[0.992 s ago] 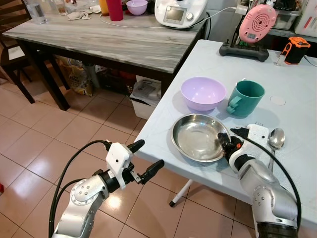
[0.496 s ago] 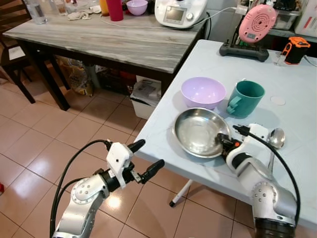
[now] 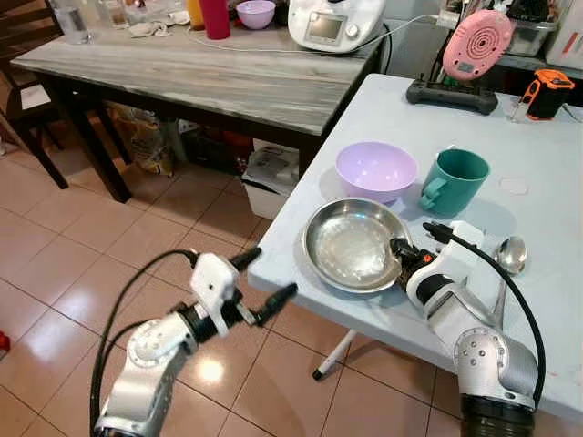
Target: Setting the table
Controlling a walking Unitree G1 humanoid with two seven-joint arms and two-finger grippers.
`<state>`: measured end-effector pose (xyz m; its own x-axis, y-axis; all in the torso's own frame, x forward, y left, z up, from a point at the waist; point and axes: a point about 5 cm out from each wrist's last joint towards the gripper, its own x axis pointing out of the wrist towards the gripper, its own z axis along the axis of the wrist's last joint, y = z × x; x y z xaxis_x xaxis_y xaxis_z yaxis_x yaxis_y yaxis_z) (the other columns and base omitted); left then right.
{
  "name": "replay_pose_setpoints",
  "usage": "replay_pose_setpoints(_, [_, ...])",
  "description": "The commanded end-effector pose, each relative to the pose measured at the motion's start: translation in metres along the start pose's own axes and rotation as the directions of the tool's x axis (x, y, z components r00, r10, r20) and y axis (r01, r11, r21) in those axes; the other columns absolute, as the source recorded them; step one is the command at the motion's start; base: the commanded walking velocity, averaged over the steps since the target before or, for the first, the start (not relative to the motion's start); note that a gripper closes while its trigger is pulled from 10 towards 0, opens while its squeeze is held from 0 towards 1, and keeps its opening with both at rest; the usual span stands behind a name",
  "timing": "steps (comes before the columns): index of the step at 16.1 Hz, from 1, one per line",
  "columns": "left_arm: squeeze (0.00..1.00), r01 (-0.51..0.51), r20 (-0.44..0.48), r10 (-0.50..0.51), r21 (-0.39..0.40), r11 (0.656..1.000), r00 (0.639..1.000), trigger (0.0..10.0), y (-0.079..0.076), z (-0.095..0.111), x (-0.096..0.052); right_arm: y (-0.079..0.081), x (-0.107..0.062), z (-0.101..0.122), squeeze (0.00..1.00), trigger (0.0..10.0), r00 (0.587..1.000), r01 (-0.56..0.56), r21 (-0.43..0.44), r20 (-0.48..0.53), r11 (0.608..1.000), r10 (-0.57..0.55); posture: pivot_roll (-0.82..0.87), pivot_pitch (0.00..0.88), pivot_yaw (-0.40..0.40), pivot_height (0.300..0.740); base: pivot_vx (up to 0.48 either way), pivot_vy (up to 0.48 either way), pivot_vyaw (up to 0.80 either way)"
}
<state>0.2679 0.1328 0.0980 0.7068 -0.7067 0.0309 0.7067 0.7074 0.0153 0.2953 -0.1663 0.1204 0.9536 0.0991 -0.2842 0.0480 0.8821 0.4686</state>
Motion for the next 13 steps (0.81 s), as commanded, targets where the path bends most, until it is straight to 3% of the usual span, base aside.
replay_pose_setpoints(1, [0.00,-0.082,-0.015,0.082,-0.003,0.997,0.997,10.0,0.014,0.000,-0.004,-0.006,-0.002,-0.014,0.00,0.0,0.998,0.041,-0.051,-0.055,0.998,-0.044,-0.27,0.082,0.034,0.740,0.000,0.000,0.00])
replay_pose_setpoints(2, [0.00,-0.165,-0.008,0.165,-0.008,0.986,0.986,10.0,0.026,0.001,-0.003,-0.001,-0.003,-0.013,0.00,10.0,0.999,0.026,-0.081,-0.026,0.996,-0.028,-0.28,0.083,0.037,0.740,0.000,0.000,0.00])
replay_pose_setpoints(3, [0.00,-0.240,0.002,0.240,-0.029,0.970,0.971,10.0,0.037,0.002,-0.005,0.004,-0.005,-0.011,0.00,10.0,1.000,0.017,-0.122,0.014,0.992,-0.015,-0.28,0.083,0.035,0.740,0.000,0.000,0.00])
replay_pose_setpoints(6, [0.00,-0.325,0.019,0.327,-0.091,0.942,0.945,10.0,0.047,0.001,-0.006,0.011,-0.007,-0.011,0.00,10.0,0.999,0.000,-0.147,0.050,0.989,0.007,-0.28,0.083,0.037,0.740,0.000,0.000,-0.21])
replay_pose_setpoints(13, [0.00,-0.358,0.037,0.364,-0.115,0.927,0.931,10.0,0.050,-0.002,0.002,0.019,-0.005,-0.011,0.00,10.0,0.994,-0.032,-0.186,0.093,0.982,0.050,-0.28,0.079,0.040,0.740,0.000,0.421,-0.67])
